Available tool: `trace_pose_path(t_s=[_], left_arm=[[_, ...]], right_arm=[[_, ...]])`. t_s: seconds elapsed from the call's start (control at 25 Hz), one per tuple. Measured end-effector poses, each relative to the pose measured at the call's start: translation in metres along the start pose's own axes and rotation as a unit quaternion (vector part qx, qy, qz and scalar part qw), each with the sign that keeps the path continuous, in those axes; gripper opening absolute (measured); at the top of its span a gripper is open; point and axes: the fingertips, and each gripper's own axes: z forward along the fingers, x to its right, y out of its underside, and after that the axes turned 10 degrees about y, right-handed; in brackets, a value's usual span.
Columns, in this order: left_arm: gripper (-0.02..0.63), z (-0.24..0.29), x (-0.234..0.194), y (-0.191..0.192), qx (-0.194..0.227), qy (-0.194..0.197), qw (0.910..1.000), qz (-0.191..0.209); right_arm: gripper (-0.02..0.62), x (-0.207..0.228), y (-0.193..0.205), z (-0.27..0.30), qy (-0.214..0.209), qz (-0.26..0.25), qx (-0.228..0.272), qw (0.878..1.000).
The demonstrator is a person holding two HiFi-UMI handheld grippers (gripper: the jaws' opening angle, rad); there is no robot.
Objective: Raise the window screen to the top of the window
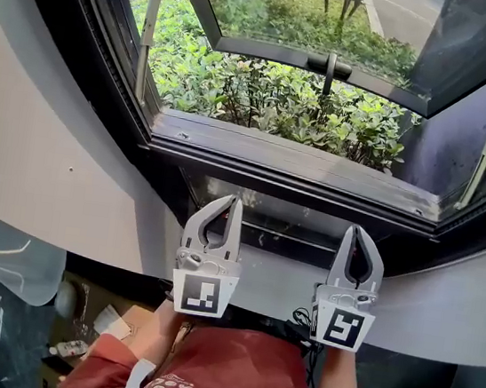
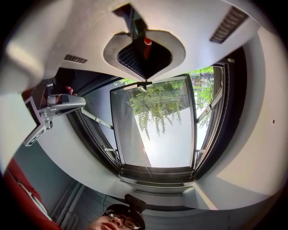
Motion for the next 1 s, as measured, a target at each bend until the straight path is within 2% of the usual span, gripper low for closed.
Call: trace_pose_path(t_s=[0.12,0.2,0.4,0.52,0.68,0.76,0.88,1.0], left_arm=[[0.006,-0.001,0.002,0.004,-0.01,0.0,0.9999,-0.012],[0.006,0.0,0.003,0.003,-0.007,0.002,1.0,-0.006],[0.006,0.001,0.003,0.002,-0.001,0.002,0.9998,-0.021],[0.006,0.0,0.005,0.0,-0.003,0.011,0.9999,0.008],[0.006,0.001,0.007,0.001,0.001,0.008,0.9999,-0.014],[0.006,0.002,0.008,0.0,0.002,0.009,0.9999,-0.01],[0.006,0.003,0.009,-0.003,-0.003,0.021,0.9995,0.023],[0.006,0.003,0.011,0.0,-0.012,0.026,0.9994,0.017]], right_arm=[[0.009,-0.001,0.0,0.0,-0.003,-0.005,-0.001,1.0],[0.009,-0.001,-0.001,0.0,-0.004,-0.007,0.0,1.0],[0.009,-0.001,-0.003,0.001,-0.003,-0.011,0.001,1.0],[0.009,-0.003,-0.002,0.0,-0.005,-0.012,0.0,1.0],[0.009,-0.002,-0.002,-0.001,-0.004,-0.014,0.0,1.0],[0.009,-0.001,-0.002,-0.001,-0.003,-0.013,0.0,1.0],[0.009,-0.001,-0.003,0.0,-0.003,-0.015,0.0,1.0],[0.009,-0.001,-0.003,0.0,-0.005,-0.019,0.001,1.0]])
